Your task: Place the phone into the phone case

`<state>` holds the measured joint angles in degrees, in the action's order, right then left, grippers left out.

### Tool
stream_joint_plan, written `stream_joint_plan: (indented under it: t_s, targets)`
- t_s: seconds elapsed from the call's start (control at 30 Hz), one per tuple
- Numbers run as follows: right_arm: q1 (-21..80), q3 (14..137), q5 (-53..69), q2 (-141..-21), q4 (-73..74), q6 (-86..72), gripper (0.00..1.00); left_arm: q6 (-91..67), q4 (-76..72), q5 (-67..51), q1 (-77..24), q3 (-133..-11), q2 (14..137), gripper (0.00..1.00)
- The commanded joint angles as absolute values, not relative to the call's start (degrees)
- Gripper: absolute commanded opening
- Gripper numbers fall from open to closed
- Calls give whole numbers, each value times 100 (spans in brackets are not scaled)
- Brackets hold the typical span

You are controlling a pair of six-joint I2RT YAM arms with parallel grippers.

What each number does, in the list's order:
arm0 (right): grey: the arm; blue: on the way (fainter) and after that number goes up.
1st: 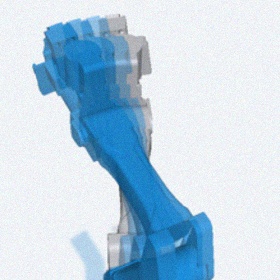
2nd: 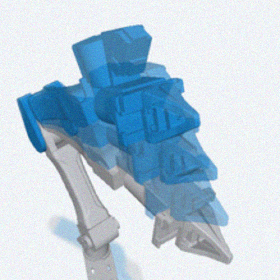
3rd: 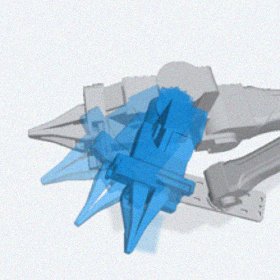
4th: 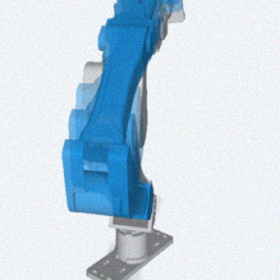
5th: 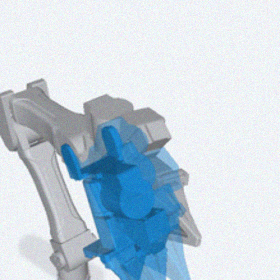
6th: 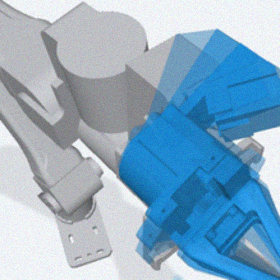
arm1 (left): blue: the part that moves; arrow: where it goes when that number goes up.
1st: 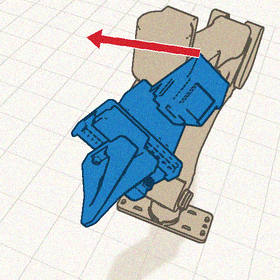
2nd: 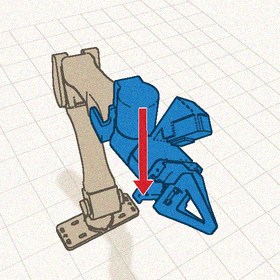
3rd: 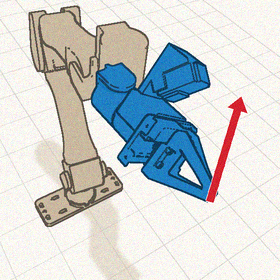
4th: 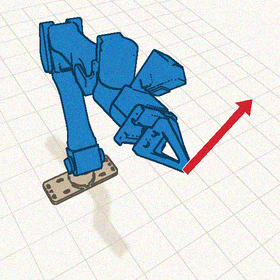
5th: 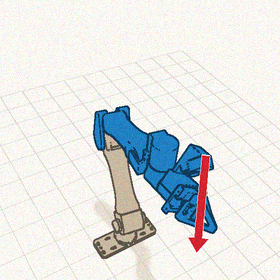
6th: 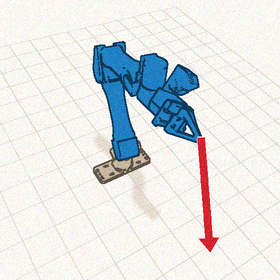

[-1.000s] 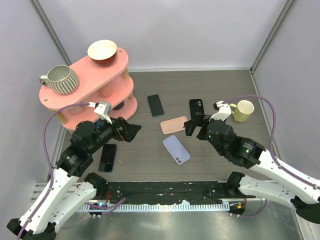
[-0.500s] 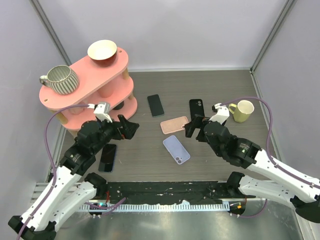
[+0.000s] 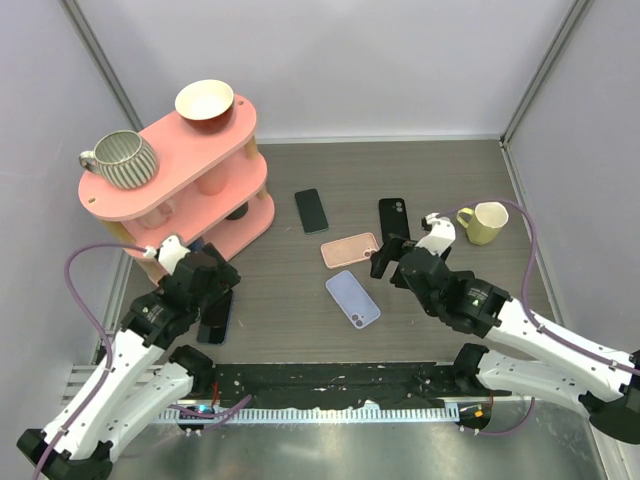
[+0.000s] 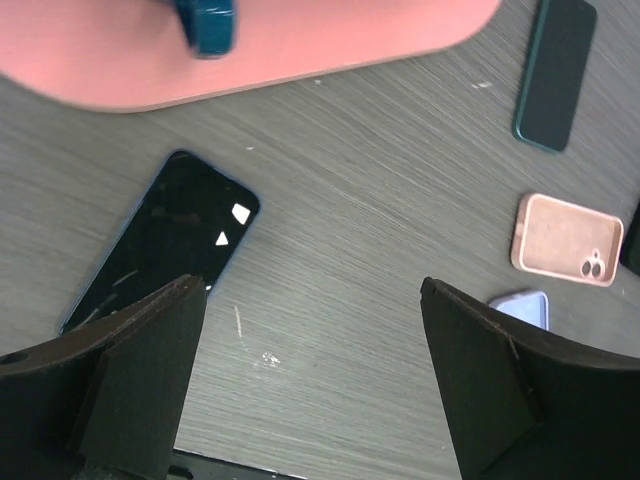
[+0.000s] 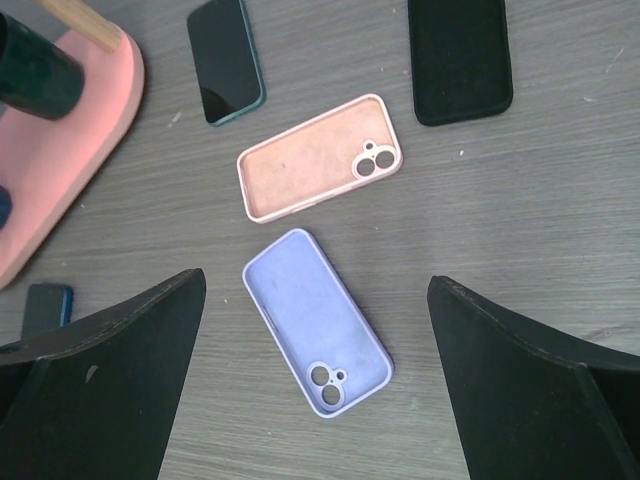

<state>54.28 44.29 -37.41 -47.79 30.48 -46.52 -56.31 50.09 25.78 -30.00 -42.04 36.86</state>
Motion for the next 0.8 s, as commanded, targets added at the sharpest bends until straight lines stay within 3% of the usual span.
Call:
stream_joint_plan:
  t_s: [0.0, 0.1, 0.23, 0.4, 0.53, 0.7, 0.73, 0.77]
  targets:
    - [5449, 4220, -3561, -4948, 2541, -4536, 99, -7090, 5573, 3489, -3015, -3808, 3437, 91]
    - [5449, 4079, -3139, -5088, 2252, -4395, 97, -7110, 5143, 3384, -3015, -3490, 3558, 84]
    - [5449, 4131, -2655, -5623, 2118, -4342, 95, -7539, 5247, 3541, -3006, -3419, 4198, 82]
    - [5449, 4166, -2382, -5967, 2110, -4377, 93, -8436, 5834, 3893, -2883, -3463, 4965, 90]
    - [5449, 4087, -2347, -5994, 1890, -4395, 93, -8474, 5837, 3806, -2209, -3437, 5256, 96]
    - [5449, 4148, -2399, -6047, 1837, -4272, 93, -8393, 5748, 3157, -907, -3103, 4993, 90]
    - [5449, 4148, -2426, -6047, 1837, -4263, 93, -8394, 5713, 3094, -583, -3050, 4931, 86]
    - [5458, 4140, -2426, -6047, 1837, -4254, 93, -8394, 5600, 3068, -476, -2954, 4870, 74]
